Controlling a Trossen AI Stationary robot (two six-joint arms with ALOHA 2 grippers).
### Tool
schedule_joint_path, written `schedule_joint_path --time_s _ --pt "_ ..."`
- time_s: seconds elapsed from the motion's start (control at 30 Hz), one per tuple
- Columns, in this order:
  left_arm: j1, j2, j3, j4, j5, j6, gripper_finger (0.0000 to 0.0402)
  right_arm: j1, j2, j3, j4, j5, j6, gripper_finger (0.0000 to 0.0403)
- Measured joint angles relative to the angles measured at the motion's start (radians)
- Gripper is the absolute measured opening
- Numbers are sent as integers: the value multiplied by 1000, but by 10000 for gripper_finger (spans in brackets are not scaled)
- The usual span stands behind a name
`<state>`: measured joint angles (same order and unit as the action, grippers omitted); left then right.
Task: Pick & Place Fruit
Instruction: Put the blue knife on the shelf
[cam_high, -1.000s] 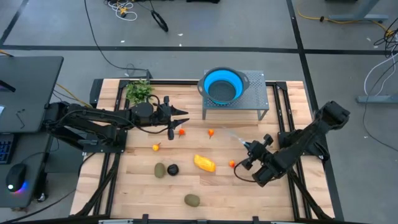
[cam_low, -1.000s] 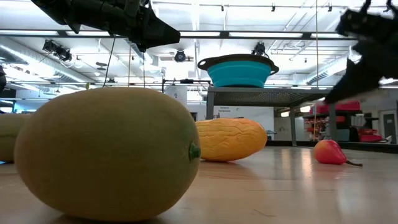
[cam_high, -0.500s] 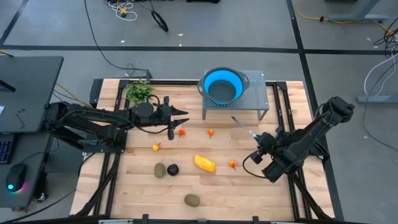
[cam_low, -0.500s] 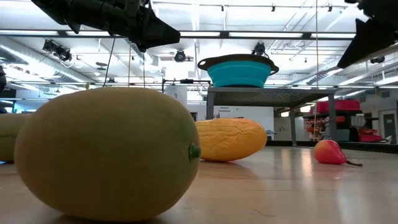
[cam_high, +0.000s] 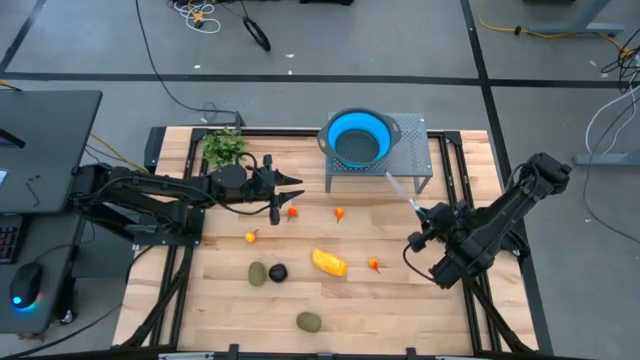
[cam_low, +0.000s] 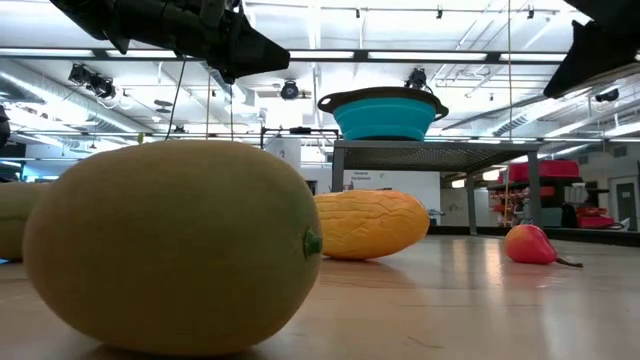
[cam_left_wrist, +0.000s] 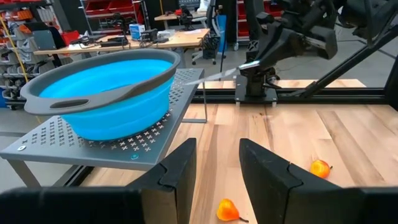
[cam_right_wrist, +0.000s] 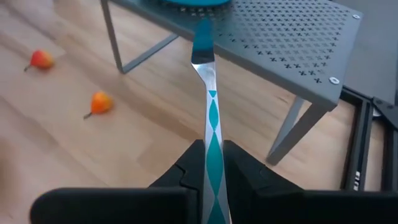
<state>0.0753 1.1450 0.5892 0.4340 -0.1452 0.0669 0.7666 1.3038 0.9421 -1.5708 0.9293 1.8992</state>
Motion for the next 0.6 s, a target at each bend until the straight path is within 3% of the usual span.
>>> schedule_joint_path --time_s 0.4,0.6 --pt "0 0 0 0 0 0 130 -150 0 -1 0 20 -22 43" --pt "0 0 0 0 0 0 130 -234 1 -1 2 102 30 43"
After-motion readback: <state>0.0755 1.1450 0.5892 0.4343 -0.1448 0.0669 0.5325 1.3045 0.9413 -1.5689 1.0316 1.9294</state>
